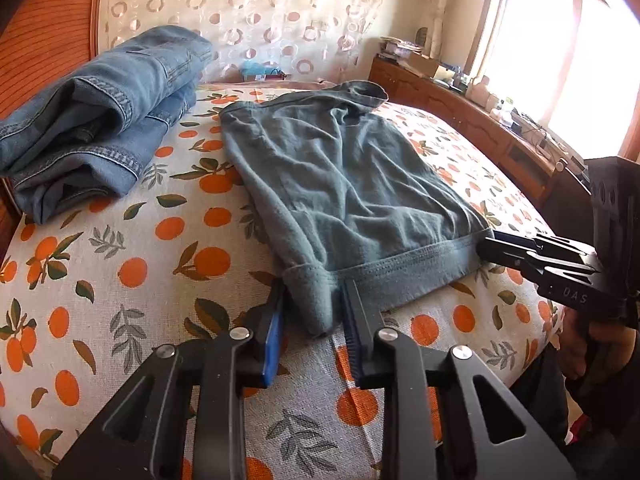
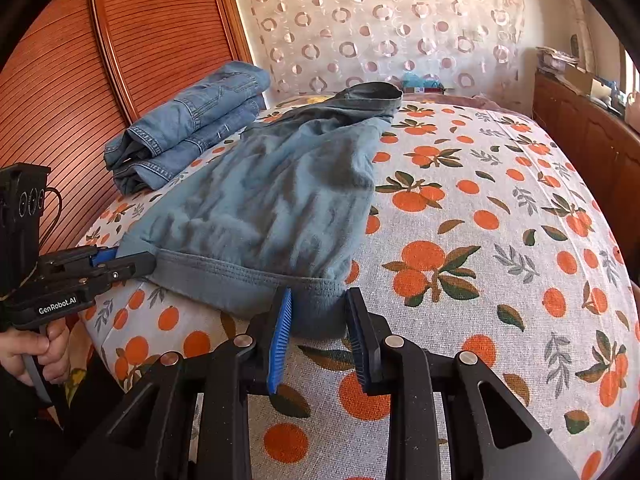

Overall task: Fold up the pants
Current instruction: 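Grasp the folded pants hem with the left tool while the right tool grasps its corner, then lift the hem end with both tools and fold it over toward the waistband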

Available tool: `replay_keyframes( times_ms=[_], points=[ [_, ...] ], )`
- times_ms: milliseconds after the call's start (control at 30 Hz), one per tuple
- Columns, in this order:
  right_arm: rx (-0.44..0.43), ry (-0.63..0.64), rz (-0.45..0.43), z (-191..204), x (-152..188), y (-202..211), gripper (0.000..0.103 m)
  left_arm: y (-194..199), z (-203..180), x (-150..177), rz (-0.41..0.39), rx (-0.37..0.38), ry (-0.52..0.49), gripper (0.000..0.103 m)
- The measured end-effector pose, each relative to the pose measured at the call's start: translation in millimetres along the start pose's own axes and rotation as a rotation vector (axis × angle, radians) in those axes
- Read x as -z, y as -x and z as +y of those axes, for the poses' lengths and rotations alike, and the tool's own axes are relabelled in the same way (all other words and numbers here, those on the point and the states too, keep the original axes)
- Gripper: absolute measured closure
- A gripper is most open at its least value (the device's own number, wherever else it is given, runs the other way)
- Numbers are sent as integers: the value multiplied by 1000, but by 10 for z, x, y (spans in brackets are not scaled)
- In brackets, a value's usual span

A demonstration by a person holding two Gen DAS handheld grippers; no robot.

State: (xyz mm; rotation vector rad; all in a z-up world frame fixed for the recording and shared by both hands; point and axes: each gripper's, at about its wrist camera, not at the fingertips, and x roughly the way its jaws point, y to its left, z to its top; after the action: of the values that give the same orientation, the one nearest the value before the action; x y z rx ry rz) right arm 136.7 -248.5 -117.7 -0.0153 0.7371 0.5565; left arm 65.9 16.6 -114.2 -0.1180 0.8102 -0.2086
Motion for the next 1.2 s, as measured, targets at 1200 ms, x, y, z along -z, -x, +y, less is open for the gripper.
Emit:
replay_keyframes(
  times_ms=[1200],
  points=[
    [-69, 43, -13, -176, -999, -254, 95, -277, 118, -1118, -33, -1, -17, 92]
  ],
)
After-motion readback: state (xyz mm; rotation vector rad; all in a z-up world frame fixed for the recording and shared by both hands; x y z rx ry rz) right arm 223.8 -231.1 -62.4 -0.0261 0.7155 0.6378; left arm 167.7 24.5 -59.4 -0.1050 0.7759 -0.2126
